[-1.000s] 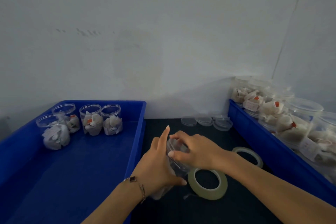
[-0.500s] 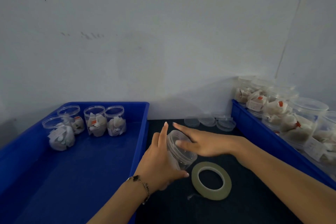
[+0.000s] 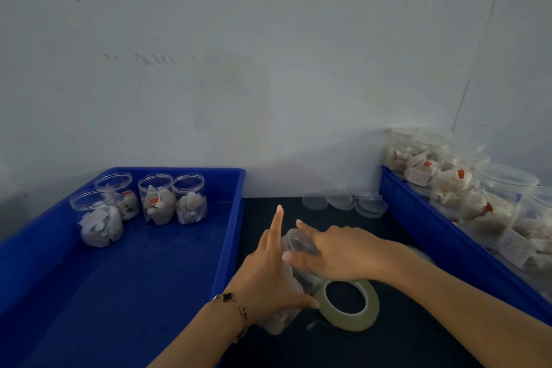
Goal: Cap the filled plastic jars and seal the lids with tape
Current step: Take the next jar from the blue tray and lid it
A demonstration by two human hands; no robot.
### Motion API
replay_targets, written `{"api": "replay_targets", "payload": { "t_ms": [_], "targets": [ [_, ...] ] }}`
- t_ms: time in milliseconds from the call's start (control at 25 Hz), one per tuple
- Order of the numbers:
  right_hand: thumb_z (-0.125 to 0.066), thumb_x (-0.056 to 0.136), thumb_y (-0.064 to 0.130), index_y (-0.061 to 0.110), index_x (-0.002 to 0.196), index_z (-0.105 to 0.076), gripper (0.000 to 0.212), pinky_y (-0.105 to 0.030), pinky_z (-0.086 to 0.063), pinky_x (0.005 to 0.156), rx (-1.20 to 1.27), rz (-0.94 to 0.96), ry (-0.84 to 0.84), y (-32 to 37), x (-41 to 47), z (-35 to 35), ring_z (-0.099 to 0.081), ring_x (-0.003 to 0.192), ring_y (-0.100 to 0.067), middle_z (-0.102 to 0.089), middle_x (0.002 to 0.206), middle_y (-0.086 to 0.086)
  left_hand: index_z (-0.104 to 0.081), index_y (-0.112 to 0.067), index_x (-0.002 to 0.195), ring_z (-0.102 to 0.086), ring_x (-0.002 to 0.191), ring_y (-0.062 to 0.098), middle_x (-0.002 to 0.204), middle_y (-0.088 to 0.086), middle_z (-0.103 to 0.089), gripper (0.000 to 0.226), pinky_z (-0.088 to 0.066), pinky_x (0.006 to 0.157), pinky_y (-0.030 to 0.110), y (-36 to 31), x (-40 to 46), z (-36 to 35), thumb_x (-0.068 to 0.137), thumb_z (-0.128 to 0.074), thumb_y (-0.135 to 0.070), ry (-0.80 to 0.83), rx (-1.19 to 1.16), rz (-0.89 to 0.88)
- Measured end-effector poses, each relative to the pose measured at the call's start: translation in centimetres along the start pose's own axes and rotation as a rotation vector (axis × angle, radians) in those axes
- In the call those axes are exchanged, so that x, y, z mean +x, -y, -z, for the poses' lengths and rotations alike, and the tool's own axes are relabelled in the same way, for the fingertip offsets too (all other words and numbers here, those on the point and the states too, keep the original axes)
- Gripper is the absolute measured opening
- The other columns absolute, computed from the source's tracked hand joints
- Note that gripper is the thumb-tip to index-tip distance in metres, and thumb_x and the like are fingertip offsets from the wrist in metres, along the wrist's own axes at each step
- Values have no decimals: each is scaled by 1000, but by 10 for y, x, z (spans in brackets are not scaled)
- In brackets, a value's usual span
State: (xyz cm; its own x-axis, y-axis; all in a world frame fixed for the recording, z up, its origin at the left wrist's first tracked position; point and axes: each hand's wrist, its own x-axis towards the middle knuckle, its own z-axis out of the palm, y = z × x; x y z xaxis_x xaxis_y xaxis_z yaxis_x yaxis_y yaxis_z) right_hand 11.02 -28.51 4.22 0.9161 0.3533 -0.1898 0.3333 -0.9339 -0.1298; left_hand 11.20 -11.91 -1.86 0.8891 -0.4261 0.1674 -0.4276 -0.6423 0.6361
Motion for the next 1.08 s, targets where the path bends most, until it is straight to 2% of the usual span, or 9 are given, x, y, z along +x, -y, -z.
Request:
{"api": "replay_targets", "payload": {
  "t_ms": [80,160,280,400,520,680,760,880,1080],
  "targets": [
    [-29,59,96,48,145,2,104,-32,-45,87,131,37,42,0,-3,3,-55,117,-18,-52,138,-3,48,-62,105,-37,106,-7,148,-10,-23,142,-33,82,7,-1,-1,4,48,-83,-59,-22,-38,13],
    [-52,64,84,45,146,-8,101,-26,-42,95,253,100,10,-4,-3,8,-49,123,-11,-44,145,5,43,-63,109,-42,110,-5,147,-12,-25,139,-36,84,7,-2,-3,7,48,-82,-58,-52,-85,1],
    [-74,69,54,48,141,-24,88,-23,-43,98,346,222,65,-14,-4,24,-47,119,0,-43,139,20,31,-57,125,-43,123,-3,137,-26,-33,139,-39,102,18,-4,-4,10,49,-85,-52,-26,-222,-30],
    [-80,69,13,46,135,-37,86,-30,-39,107,492,327,242,-21,-9,43,-41,127,2,-43,135,23,18,-45,140,-43,113,-20,122,-37,-37,139,-37,90,1,-3,-4,13,51,-88,-41,47,-398,-39],
    [-75,65,-6,42,132,-43,88,-36,-36,111,545,421,299,-23,-11,47,-38,131,-1,-42,136,20,9,-48,141,-47,111,-18,126,-30,-42,131,-41,88,3,-1,-3,18,56,-89,-31,109,-460,-50],
    [-72,64,-7,48,129,-42,91,-36,-41,107,448,452,287,-18,-9,49,-37,129,3,-37,138,25,10,-56,135,-52,118,0,138,-18,-40,128,-43,103,27,0,-3,23,59,-88,-23,119,-464,-35],
    [-70,63,-9,50,127,-43,92,-39,-46,102,429,453,268,-16,-10,52,-38,130,-3,-35,140,25,12,-54,136,-52,118,1,134,-21,-42,130,-44,103,31,0,-3,23,59,-88,-22,123,-466,-27],
    [-71,62,-9,50,126,-42,91,-41,-50,97,445,438,256,-14,-11,54,-39,131,-10,-35,140,22,20,-50,136,-54,107,-13,116,-31,-46,137,-48,91,16,4,-2,22,58,-89,-20,126,-477,0],
    [-82,64,9,55,127,-36,90,-18,-42,97,324,384,246,-13,-6,45,-36,123,10,-37,130,33,21,-51,136,-53,105,-18,114,-29,-51,140,-45,81,4,5,-2,17,55,-90,-23,96,-473,6]
  ]
}}
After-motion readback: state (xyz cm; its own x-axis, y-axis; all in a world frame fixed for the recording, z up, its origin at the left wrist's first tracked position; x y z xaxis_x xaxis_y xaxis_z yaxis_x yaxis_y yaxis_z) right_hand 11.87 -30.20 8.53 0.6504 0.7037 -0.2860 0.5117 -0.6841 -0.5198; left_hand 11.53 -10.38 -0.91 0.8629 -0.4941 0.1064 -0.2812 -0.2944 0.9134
